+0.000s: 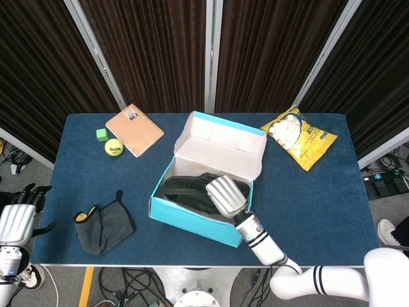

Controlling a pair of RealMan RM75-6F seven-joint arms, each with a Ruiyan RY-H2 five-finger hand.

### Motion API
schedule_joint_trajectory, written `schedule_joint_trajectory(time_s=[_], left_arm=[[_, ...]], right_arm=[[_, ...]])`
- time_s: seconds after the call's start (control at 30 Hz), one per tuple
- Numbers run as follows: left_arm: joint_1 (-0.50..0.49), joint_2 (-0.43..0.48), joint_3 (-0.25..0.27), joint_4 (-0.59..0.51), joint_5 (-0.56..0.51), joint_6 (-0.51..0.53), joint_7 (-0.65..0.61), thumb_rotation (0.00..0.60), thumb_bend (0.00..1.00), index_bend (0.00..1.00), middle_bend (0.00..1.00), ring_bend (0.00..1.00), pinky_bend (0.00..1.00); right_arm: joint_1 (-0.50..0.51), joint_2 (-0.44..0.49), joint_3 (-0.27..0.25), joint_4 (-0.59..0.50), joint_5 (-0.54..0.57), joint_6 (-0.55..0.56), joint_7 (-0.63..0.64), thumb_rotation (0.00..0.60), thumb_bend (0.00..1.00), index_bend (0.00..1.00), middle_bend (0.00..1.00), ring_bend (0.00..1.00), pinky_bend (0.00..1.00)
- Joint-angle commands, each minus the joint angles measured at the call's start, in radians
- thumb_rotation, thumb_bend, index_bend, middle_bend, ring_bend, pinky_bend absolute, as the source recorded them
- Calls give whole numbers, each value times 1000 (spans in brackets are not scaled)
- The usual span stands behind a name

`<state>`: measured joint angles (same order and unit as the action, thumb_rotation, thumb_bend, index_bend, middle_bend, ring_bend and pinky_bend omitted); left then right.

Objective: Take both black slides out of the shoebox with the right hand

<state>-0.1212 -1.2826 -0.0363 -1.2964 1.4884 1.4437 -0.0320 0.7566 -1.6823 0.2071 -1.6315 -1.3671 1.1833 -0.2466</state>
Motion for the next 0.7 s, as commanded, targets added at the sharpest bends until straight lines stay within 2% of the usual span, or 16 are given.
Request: schedule_joint_trajectory(time_s=[0.03,0.17,0.4,0.57,0.7], left_arm=[[-1,2,-1,-6,1,2,9,600,0,156,195,96,315],[0,1,1,-14,-2,0,18,600,0,156,195,96,315],[3,1,3,-21,-3,1,27,600,0,156,195,96,315],[5,1,4,-13,-7,-3,20,600,0,156,195,96,315],[5,-2,4,-4,-6,-2,10,600,0,156,195,96,315]], right_arm=[[-23,16,31,43,-94,86,120,600,402,677,625,526,726],[-25,19,32,82,-115,94,162,600,406,677,626,526,726],[-11,4,-24,136,-82,-20,160,600,412,678,625,527,726],[1,-13,-30,167,-79,-56,171,600,417,690,631,536,729],[24,15,-40,155,-72,-125,173,600,432,724,655,562,747]])
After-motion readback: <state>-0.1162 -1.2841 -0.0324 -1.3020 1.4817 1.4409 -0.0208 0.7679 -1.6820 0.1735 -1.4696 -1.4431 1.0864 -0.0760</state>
